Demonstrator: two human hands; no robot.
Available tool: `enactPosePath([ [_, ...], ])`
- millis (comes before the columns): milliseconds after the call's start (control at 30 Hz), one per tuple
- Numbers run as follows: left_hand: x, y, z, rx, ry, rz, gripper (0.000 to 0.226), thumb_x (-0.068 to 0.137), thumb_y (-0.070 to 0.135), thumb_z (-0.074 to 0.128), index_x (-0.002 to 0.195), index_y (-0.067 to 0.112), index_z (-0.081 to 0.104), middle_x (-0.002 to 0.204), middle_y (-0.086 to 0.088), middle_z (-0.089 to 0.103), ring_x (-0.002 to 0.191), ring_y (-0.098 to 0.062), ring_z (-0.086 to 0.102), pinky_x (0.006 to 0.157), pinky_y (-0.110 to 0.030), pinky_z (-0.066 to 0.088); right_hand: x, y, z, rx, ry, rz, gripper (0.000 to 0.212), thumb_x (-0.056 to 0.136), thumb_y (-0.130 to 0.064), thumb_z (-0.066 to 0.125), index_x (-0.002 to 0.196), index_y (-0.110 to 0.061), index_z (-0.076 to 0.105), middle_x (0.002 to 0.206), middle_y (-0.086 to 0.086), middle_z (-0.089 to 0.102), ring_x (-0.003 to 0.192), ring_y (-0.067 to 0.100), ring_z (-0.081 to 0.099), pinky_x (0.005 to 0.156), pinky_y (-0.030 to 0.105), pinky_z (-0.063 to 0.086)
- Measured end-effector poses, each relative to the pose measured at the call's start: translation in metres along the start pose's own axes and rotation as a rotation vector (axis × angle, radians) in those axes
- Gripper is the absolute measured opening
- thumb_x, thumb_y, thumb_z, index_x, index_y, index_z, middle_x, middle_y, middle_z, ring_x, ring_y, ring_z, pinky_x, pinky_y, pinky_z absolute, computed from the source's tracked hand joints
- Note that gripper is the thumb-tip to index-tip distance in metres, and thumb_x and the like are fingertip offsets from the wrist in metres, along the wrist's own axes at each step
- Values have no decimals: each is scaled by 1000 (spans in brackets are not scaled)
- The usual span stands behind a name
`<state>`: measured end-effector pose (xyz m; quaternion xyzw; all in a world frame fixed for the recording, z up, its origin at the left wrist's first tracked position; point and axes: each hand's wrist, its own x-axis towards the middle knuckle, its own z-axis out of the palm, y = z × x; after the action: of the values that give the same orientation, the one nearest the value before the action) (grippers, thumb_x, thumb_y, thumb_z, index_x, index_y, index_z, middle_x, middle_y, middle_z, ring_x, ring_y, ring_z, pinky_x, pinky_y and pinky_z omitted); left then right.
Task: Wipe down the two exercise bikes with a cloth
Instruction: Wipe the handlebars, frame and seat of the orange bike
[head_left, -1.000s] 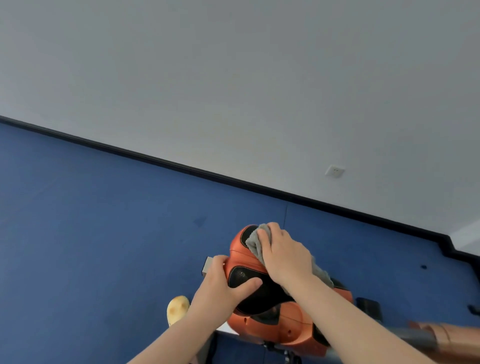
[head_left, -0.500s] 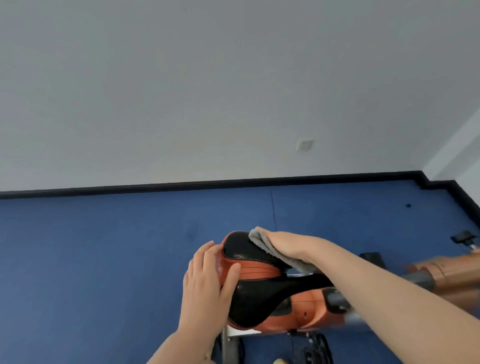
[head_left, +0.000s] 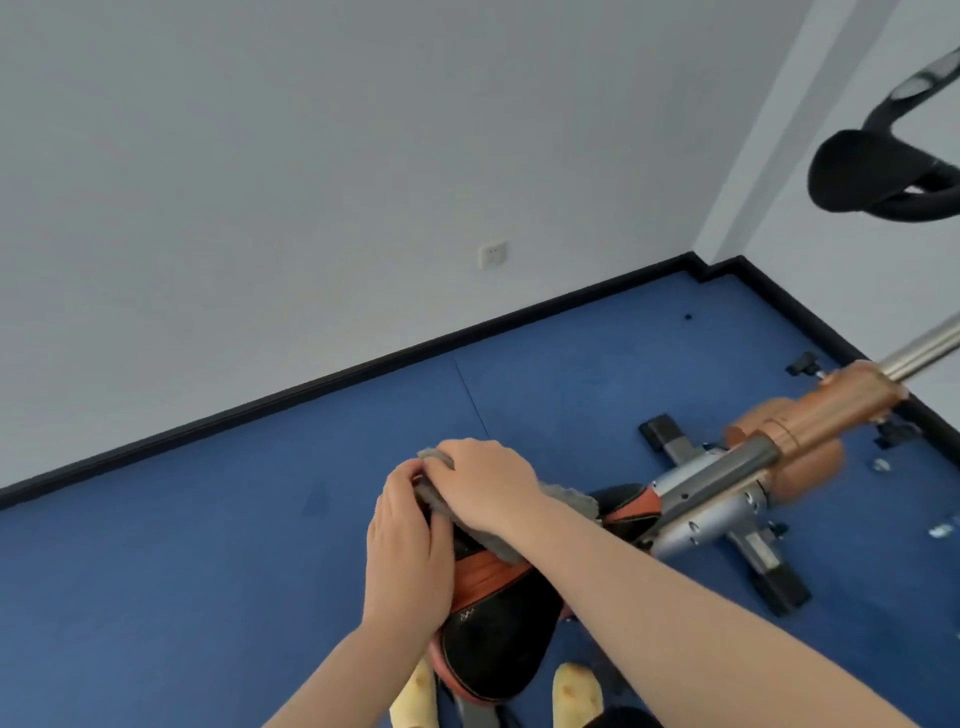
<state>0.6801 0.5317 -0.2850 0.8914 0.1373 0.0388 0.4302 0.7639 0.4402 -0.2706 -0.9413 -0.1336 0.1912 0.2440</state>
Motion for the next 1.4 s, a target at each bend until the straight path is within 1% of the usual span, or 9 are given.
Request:
enactPosePath([
  [100, 3, -6, 0, -46, -32, 3, 32, 94, 16, 46, 115, 40, 42, 113, 27, 48, 111, 0, 46, 97, -31, 39, -8, 1, 7, -18, -39, -88, 36, 99, -45, 26, 90, -22, 52, 95, 0, 63, 87, 24, 57, 70, 37, 41],
  [233, 4, -13, -1, 13, -142, 153, 34, 92, 21, 54, 123, 34, 49, 121, 26, 48, 118, 13, 35, 101, -26, 32, -40, 49, 0, -361, 67, -263, 29, 102, -37, 31, 124, -24, 44, 107, 2, 58, 90, 28, 60, 66, 40, 43],
  [367, 16, -14, -5, 25, -232, 194, 25, 95, 27, 49, 116, 42, 49, 118, 29, 51, 116, 5, 43, 104, -29, 33, -50, 71, -9, -383, 117, -127, 50, 98, -54, 14, 96, -26, 57, 90, -3, 64, 86, 22, 62, 73, 38, 41],
  [467, 26, -5, -4, 56, -271, 246, 23, 96, 21, 49, 109, 41, 49, 115, 23, 55, 111, -1, 50, 102, -31, 38, -32, 54, -3, -508, 51, -91, 32, 103, -39, 24, 115, -24, 49, 105, 0, 64, 96, 28, 62, 71, 38, 35],
  [700, 23, -7, -5, 126, -314, 365, 17, 93, 43, 43, 109, 44, 48, 103, 29, 54, 98, 4, 50, 86, -26, 42, -65, 45, 11, -258, 364, -57, 36, 101, -40, 29, 101, -23, 62, 92, -6, 62, 85, 18, 56, 74, 37, 38],
  [867, 29, -9, -2, 151, -313, 373, 24, 93, 38, 45, 114, 39, 58, 104, 30, 53, 105, 1, 52, 86, -27, 42, -84, 55, 9, -193, 507, 193, 32, 100, -39, 36, 99, -24, 64, 101, -11, 58, 100, 11, 48, 103, 35, 33],
  [967, 29, -11, -2, 131, -332, 378, 23, 95, 30, 44, 111, 40, 58, 104, 29, 56, 103, 3, 51, 84, -28, 43, -96, 25, 41, -134, 536, 198, 37, 100, -38, 31, 126, -30, 57, 124, -14, 55, 124, 10, 43, 116, 40, 20],
  [1133, 32, -12, -2, 147, -326, 420, 25, 96, 26, 41, 108, 40, 59, 95, 30, 51, 95, 5, 47, 79, -26, 42, -109, 52, 20, -230, 509, 317, 42, 103, -37, 33, 142, -27, 45, 144, -10, 44, 138, 12, 32, 121, 34, 3],
  [1400, 39, -8, -1, 351, -381, 562, 30, 99, 25, 34, 115, 32, 59, 108, 17, 63, 104, -8, 56, 76, -26, 43, -96, 36, 25, -356, 410, 521, 56, 103, -38, 9, 151, -16, 28, 159, 2, 24, 147, 20, 16, 120, 39, 13],
])
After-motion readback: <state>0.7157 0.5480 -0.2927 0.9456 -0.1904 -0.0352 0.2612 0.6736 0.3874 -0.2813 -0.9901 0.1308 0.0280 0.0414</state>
